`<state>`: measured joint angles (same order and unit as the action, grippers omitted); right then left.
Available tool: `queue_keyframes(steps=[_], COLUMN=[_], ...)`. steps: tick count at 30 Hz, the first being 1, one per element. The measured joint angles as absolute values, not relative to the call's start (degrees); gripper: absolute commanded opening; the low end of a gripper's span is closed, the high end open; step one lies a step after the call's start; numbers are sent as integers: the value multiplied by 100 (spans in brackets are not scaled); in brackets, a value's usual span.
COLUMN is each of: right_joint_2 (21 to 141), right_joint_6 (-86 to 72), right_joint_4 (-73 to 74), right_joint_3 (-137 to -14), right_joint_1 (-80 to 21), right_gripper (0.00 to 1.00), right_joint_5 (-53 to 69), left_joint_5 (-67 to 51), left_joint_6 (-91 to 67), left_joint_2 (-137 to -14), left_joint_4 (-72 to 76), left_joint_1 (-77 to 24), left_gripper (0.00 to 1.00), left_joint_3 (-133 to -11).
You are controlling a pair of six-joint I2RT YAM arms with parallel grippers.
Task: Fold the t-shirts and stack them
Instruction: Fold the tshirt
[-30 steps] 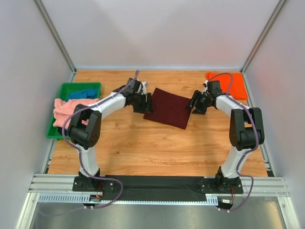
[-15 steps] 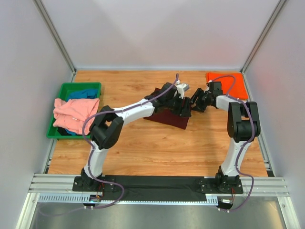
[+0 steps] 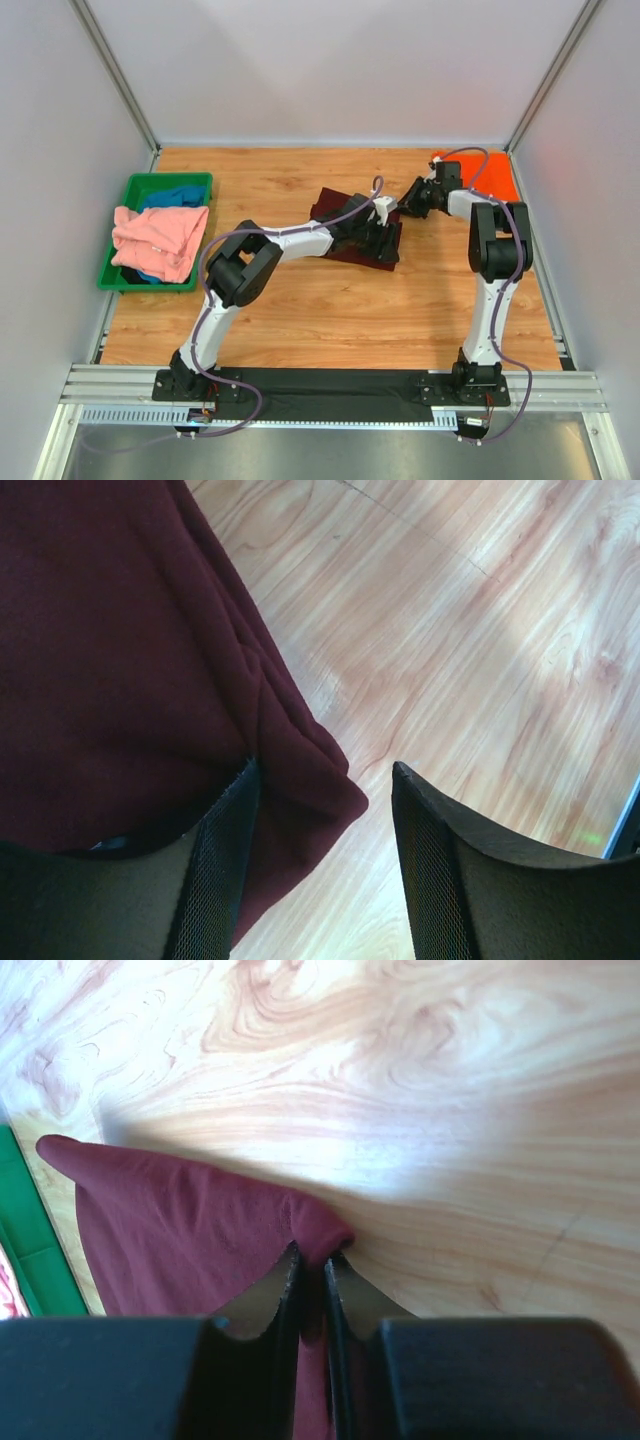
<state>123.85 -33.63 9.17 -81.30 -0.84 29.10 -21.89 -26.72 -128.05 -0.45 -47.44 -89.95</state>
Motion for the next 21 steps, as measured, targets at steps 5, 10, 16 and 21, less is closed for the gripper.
queue_keyframes(steps=[5,10,16,21], right_joint_2=[12521,12540,12112,11113], right_joint_6=[-3286,-3249,-3140,-3011], right_joint_4=[1048,1120,2357,2762], right_joint_3=[-8381,-8729,-8897,-8578], right_joint_1=[-82,10,257,228], right_gripper=[43,56,30,12], right_joint_5=[2971,2978,2565,2832], left_joint_5=[-2086,-2064,-2047,-2134], left_joint_6=[-2650,-2650,-2528,-2434], left_joint_2=[-12739,-12250,-11323,-11076], left_joint_4=[12,-539,-1337,-1728], left_joint_1=[-4797,-4910,-4781,-3999], left_gripper=[66,69,68,68], left_joint_3=[-8930,-8823,-8879,-8947])
